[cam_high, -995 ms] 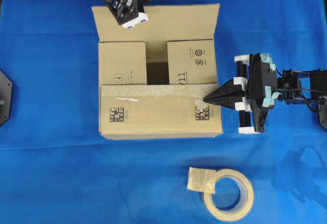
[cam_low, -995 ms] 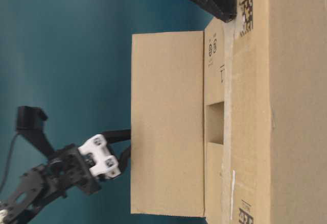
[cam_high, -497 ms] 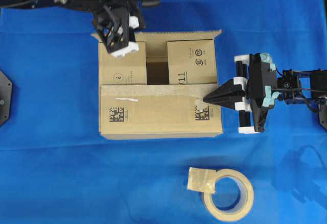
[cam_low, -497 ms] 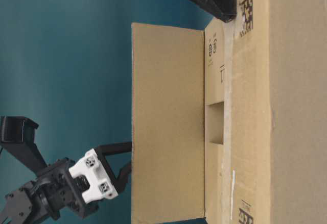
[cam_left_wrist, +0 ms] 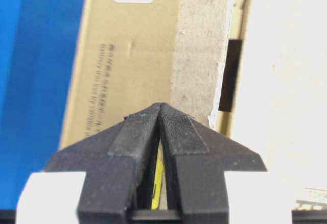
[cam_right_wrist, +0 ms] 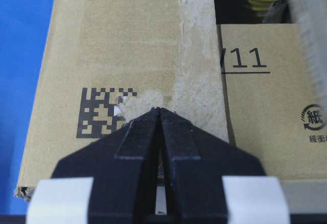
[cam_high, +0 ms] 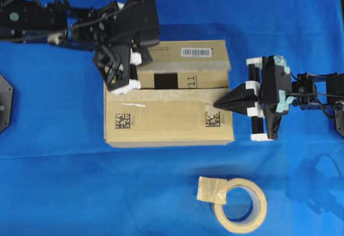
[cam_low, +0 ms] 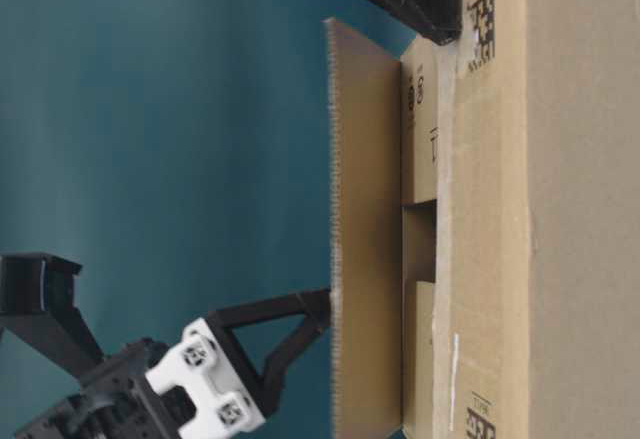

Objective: Close the cardboard box.
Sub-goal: 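Reach the left gripper behind the back flap and fold it forward, then press the back flap down with the left gripper onto the front flap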

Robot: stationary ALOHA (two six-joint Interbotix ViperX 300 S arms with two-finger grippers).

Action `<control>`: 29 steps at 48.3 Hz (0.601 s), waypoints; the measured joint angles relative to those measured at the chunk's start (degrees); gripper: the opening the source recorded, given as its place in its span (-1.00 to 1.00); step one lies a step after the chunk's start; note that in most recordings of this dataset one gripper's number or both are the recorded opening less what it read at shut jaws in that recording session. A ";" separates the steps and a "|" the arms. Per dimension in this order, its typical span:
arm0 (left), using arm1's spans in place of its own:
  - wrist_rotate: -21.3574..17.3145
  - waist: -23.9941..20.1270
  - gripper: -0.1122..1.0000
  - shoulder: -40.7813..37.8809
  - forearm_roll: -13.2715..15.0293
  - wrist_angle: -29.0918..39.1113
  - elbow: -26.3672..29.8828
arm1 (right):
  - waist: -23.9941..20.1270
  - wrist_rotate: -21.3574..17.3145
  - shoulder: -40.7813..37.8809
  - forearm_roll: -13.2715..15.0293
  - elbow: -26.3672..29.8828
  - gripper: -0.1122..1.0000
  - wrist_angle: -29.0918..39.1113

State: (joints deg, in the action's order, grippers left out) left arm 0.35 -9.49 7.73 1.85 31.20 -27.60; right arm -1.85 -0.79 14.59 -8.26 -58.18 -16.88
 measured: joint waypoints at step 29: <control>6.33 2.72 -0.80 0.70 0.09 -16.96 -12.39 | 2.29 0.00 0.09 0.09 0.00 -0.80 -0.70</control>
State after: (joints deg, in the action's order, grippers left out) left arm 6.68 -6.77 8.44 1.93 14.24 -39.99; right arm 0.44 -0.79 14.68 -8.17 -58.18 -17.58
